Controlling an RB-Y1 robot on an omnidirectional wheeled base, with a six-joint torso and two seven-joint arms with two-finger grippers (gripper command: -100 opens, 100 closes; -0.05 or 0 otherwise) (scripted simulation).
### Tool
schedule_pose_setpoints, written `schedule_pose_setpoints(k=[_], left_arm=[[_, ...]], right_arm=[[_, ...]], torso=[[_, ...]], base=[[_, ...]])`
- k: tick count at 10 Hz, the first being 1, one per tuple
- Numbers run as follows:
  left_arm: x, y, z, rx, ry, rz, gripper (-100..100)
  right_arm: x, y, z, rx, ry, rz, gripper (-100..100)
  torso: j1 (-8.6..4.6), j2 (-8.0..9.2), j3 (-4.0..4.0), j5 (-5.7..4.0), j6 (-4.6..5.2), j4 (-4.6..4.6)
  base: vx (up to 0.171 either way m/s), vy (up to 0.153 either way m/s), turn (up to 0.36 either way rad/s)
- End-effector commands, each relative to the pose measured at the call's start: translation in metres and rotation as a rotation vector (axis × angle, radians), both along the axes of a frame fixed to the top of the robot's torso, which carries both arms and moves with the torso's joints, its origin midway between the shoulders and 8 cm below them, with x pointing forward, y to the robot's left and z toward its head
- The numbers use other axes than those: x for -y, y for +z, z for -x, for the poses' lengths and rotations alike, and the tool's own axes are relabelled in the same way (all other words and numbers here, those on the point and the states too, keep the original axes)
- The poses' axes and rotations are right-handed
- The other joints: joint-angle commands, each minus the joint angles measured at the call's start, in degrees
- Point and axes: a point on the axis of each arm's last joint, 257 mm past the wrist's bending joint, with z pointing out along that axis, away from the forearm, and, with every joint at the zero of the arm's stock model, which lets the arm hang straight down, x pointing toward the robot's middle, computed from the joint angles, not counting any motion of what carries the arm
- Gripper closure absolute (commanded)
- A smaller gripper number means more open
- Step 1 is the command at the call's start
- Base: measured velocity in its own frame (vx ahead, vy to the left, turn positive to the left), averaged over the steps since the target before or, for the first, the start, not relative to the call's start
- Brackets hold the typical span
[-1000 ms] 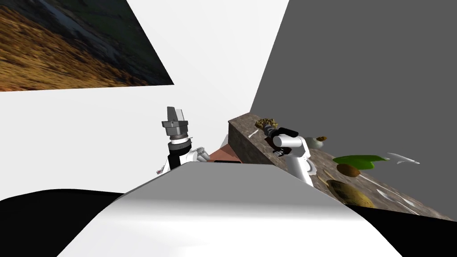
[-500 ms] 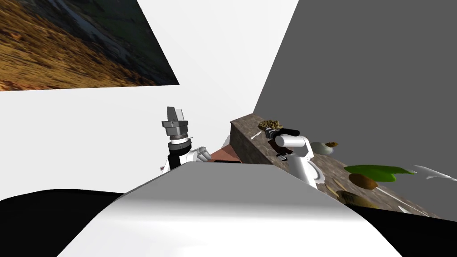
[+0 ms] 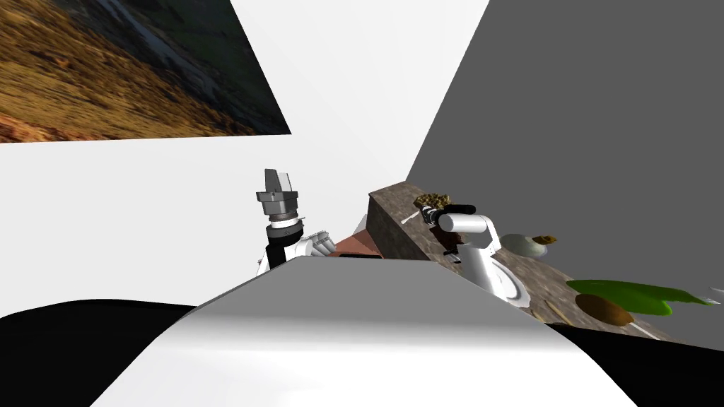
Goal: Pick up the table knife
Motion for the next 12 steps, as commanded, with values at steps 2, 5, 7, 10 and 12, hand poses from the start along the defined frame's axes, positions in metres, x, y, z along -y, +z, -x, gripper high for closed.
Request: schedule_pose_setpoints(k=[2,5,7,10,12], left_arm=[[0.0,0.0,0.0,0.0,0.0,0.0,0],[0.0,0.0,0.0,0.0,0.0,0.0,0],[0.0,0.0,0.0,0.0,0.0,0.0,0],[0.0,0.0,0.0,0.0,0.0,0.0,0],[0.0,0.0,0.0,0.0,0.0,0.0,0]], right_arm=[[0.011,-0.015,0.019,-0.09,-0.007,0.008,-100],[0.02,-0.027,0.036,-0.169,-0.012,0.013,-100],[0.029,-0.037,0.054,-0.243,-0.016,0.016,-100],[0.044,-0.051,0.085,-0.356,-0.022,0.015,-100],[0.049,-0.06,0.105,-0.429,-0.026,0.008,-100]], torso=[[0.01,-0.05,-0.02,0.0,-0.05,-0.01],[0.0,-0.1,-0.06,0.0,0.0,-0.02],[0.02,-0.07,-0.04,0.01,-0.05,-0.01],[0.01,-0.15,-0.09,0.0,-0.01,-0.04],[0.02,-0.14,-0.08,0.01,0.01,-0.03]], base=[[0.037,0.004,0.16],[0.04,0.001,0.095],[0.04,0.002,0.148],[0.064,0.0,0.142],[0.059,-0.001,0.09]])
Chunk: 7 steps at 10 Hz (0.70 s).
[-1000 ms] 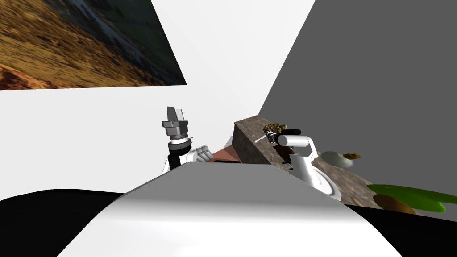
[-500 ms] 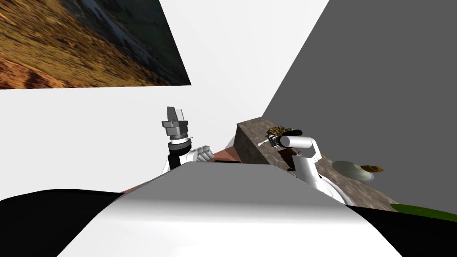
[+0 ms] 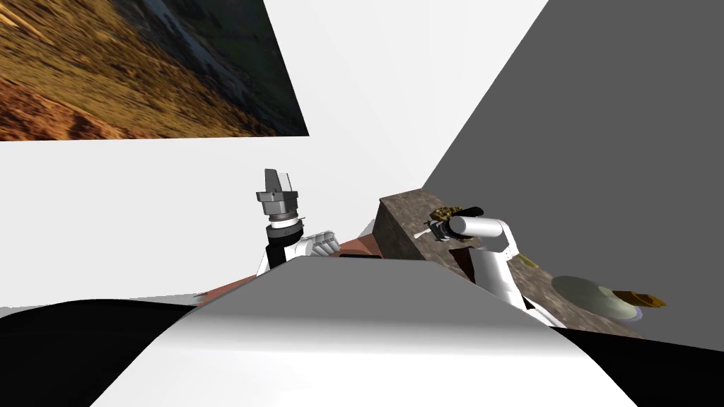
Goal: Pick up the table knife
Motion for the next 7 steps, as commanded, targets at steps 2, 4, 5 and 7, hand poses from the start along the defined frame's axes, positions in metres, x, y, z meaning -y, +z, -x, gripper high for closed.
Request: schedule_pose_setpoints(k=[2,4,5,7], left_arm=[[0.0,0.0,0.0,0.0,0.0,0.0,0],[0.0,0.0,0.0,0.0,0.0,0.0,0],[0.0,0.0,0.0,0.0,0.0,0.0,0],[0.0,0.0,0.0,0.0,0.0,0.0,0]], right_arm=[[0.01,-0.013,0.029,-0.102,-0.008,-0.013,-100],[0.014,-0.018,0.046,-0.159,-0.013,-0.022,-100],[0.017,-0.023,0.061,-0.206,-0.018,-0.031,-100],[0.02,-0.026,0.076,-0.25,-0.023,-0.041,-100]], torso=[[-0.02,0.0,-0.01,-0.01,0.01,0.0],[-0.01,-0.18,-0.1,0.0,-0.02,-0.04],[-0.04,-0.12,-0.08,-0.01,0.03,-0.03],[-0.01,-0.01,-0.01,0.0,0.02,-0.01]], base=[[0.072,-0.006,0.109],[0.101,-0.01,0.126],[0.076,-0.011,0.055],[0.063,-0.008,0.067]])
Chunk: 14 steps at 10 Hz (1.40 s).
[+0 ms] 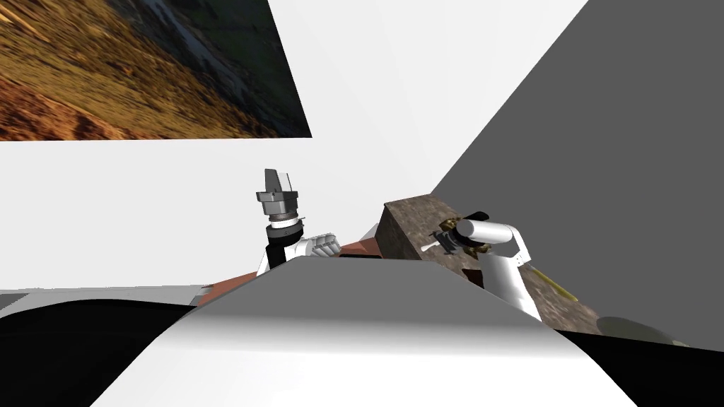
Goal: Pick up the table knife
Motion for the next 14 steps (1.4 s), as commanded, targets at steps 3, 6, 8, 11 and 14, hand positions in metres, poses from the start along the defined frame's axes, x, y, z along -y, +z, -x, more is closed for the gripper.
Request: schedule_pose_setpoints(k=[3,6,8,11,14], left_arm=[[0.0,0.0,0.0,0.0,0.0,0.0,0],[0.0,0.0,0.0,0.0,0.0,0.0,0],[0.0,0.0,0.0,0.0,0.0,0.0,0],[0.0,0.0,0.0,0.0,0.0,0.0,0],[0.0,0.0,0.0,0.0,0.0,0.0,0]], right_arm=[[0.005,-0.009,0.039,-0.119,-0.016,-0.031,-100],[0.004,-0.011,0.041,-0.126,-0.017,-0.033,0],[0.004,-0.025,0.037,-0.122,-0.025,-0.034,-100],[0.004,-0.032,0.036,-0.122,-0.028,-0.035,-100],[0.005,-0.032,0.036,-0.12,-0.028,-0.033,100]], torso=[[-0.09,-0.11,-0.06,-0.02,0.0,-0.03],[-0.02,0.11,0.05,-0.01,0.01,0.01],[0.01,0.28,0.15,-0.01,0.01,0.05],[0.0,0.39,0.22,-0.01,0.02,0.08],[0.0,0.26,0.14,-0.07,0.0,0.04]], base=[[0.094,-0.036,0.084],[0.034,-0.017,0.011],[-0.022,-0.014,0.043],[-0.026,-0.011,0.018],[0.0,0.0,0.0]])
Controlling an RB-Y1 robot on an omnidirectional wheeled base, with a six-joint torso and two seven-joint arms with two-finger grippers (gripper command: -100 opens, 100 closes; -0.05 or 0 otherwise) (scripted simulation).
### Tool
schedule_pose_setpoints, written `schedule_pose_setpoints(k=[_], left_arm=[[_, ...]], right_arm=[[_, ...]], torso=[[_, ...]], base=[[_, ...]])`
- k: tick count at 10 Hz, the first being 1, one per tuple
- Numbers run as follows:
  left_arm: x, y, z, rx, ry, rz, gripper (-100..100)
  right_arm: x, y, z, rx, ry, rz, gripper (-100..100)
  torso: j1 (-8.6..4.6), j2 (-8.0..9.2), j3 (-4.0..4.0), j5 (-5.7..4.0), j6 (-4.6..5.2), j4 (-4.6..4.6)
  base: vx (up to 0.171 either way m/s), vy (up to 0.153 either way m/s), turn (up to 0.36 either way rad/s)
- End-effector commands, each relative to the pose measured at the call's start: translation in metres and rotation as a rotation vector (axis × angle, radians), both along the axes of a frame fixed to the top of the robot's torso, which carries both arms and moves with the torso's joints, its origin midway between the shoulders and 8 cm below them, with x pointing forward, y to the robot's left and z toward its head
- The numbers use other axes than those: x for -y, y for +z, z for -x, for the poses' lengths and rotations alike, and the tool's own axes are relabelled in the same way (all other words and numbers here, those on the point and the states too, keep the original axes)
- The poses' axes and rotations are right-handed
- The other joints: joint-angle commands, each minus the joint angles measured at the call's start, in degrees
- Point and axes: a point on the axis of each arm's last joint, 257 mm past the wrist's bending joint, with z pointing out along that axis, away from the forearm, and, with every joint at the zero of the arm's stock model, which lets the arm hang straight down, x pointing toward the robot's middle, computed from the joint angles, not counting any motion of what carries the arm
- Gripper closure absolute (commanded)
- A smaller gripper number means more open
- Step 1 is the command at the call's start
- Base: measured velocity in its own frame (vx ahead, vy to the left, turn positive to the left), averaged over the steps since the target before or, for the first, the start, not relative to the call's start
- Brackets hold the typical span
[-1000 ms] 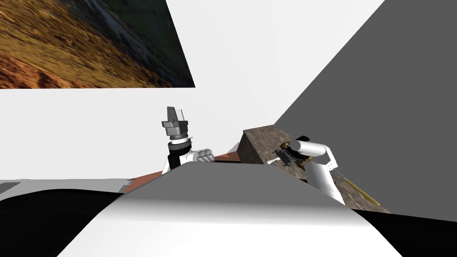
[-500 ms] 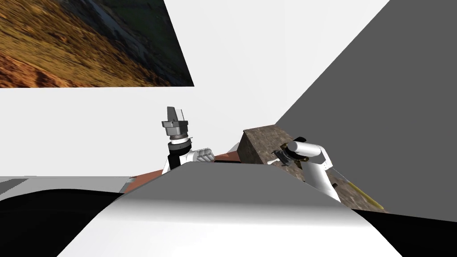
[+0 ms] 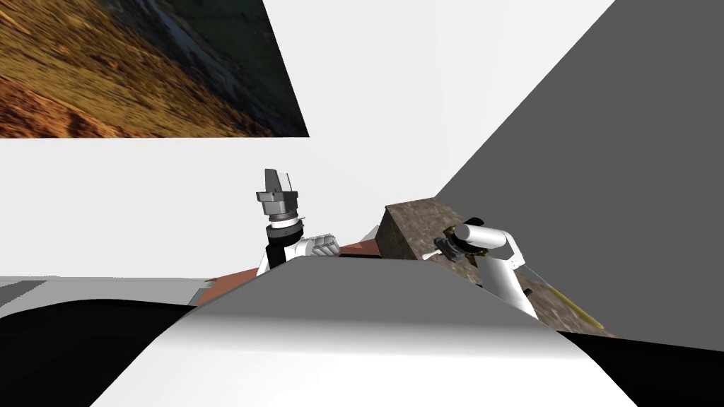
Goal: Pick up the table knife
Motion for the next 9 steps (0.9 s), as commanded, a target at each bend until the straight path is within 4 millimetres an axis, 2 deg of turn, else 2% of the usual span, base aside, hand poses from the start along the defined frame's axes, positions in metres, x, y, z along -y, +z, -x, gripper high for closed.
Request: schedule_pose_setpoints(k=[1,2,3,4,7,8,9], left_arm=[[0.0,0.0,0.0,0.0,0.0,0.0,0],[0.0,0.0,0.0,0.0,0.0,0.0,0],[0.0,0.0,0.0,0.0,0.0,0.0,0],[0.0,0.0,0.0,0.0,0.0,0.0,0],[0.0,0.0,0.0,0.0,0.0,0.0,0],[0.0,0.0,0.0,0.0,0.0,0.0,0],[0.0,0.0,0.0,0.0,0.0,0.0,0]], right_arm=[[0.0,0.0,0.0,0.0,0.0,0.0,100],[0.0,0.0,0.0,0.0,0.0,0.0,100],[0.0,0.0,0.0,-0.001,0.0,0.0,0],[-0.001,0.009,0.002,-0.003,0.005,-0.002,100],[-0.001,0.021,0.004,-0.006,0.011,-0.001,100],[-0.001,0.017,0.004,-0.004,0.009,-0.001,100],[-0.001,0.018,0.005,-0.005,0.01,-0.001,0]], torso=[[0.0,0.0,0.0,0.0,0.0,0.0],[-0.02,0.0,0.0,-0.01,0.0,0.0],[-0.03,0.0,0.0,-0.01,-0.01,0.01],[-0.04,0.0,0.0,-0.01,-0.01,0.01],[0.04,-0.09,-0.04,0.01,-0.01,0.01],[0.03,-0.08,-0.03,0.01,0.0,0.01],[0.0,-0.04,-0.01,-0.02,-0.01,0.02]], base=[[0.0,0.0,0.0],[0.0,0.0,0.0],[0.0,0.0,0.0],[0.024,0.01,-0.053],[0.029,0.014,-0.025],[0.011,0.006,-0.007],[0.0,0.0,0.0]])
